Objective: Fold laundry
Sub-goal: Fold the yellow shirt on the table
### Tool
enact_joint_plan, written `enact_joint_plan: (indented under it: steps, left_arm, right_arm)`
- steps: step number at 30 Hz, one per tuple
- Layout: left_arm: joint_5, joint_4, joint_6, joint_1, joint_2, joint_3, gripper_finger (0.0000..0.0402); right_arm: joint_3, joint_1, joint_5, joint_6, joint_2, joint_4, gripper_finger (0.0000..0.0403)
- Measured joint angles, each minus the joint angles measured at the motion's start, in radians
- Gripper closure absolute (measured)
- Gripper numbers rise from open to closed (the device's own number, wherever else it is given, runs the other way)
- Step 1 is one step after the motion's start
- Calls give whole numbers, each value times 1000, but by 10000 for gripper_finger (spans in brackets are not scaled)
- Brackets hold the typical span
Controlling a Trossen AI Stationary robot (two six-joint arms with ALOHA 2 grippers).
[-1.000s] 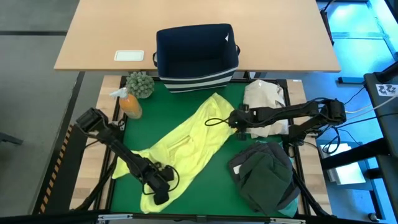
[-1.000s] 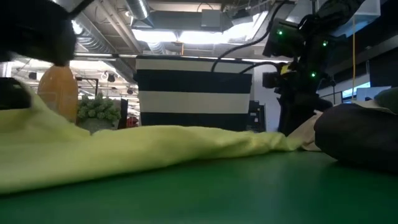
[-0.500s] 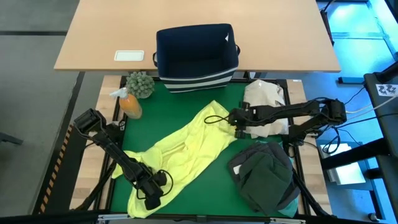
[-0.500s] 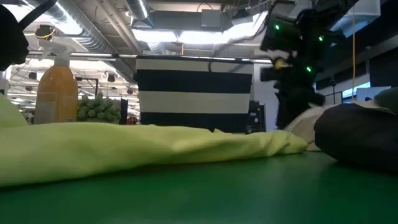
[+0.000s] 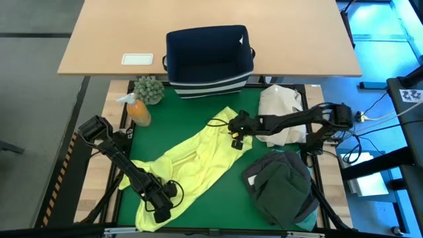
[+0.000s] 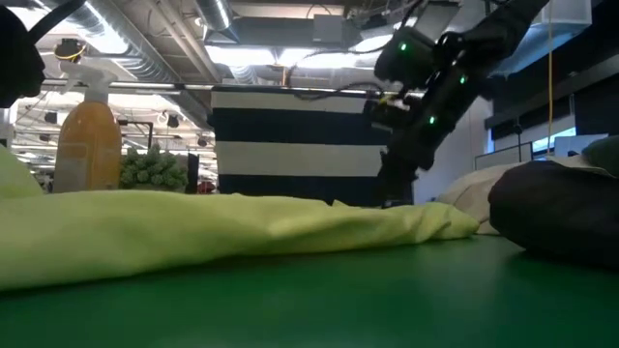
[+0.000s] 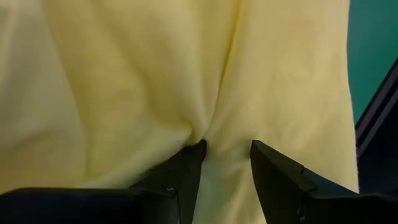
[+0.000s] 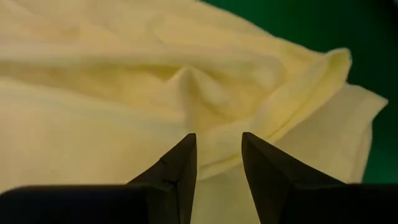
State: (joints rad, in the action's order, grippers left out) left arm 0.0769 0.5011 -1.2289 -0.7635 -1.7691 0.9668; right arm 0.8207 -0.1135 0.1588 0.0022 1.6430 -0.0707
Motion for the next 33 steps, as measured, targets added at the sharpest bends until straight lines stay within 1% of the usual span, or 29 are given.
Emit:
enact_joint_plan:
  steps: [3,5,9,16,18,19,23,24,27,31,33]
  left_arm:
    - [-8,0,3,0,0,0,265]
    - [-14,0,4,0,0,-1,265]
    - [-31,1,4,0,0,-1,265]
    - [-35,1,5,0,-1,-1,265]
    - [-37,0,4,0,-1,-1,265]
    - [-39,0,3,1,-1,-1,265]
    - [-48,0,1,-5,-1,-2,265]
    - [-49,0,0,-5,-1,-2,265]
    - [-55,0,-10,-12,-1,-2,265]
    - [-56,0,-25,-21,-1,-2,265]
    - [-64,-1,-27,-28,-1,-2,265]
  right_arm:
    - [-1,0,73,0,38,27,276]
    - [-1,0,99,-5,54,57,276]
    - [0,-1,84,-6,72,112,276]
    - [-1,-1,56,-7,102,122,278]
    - [-1,-1,56,-12,107,111,290]
    - [-1,-1,60,-20,107,102,302]
    - [-1,-5,94,-61,98,60,382]
    - [-1,-6,101,-67,94,54,392]
    - [-1,-19,136,-74,68,26,387]
    - [-1,-47,146,-87,23,-13,399]
    - [-1,-65,140,-85,6,-19,397]
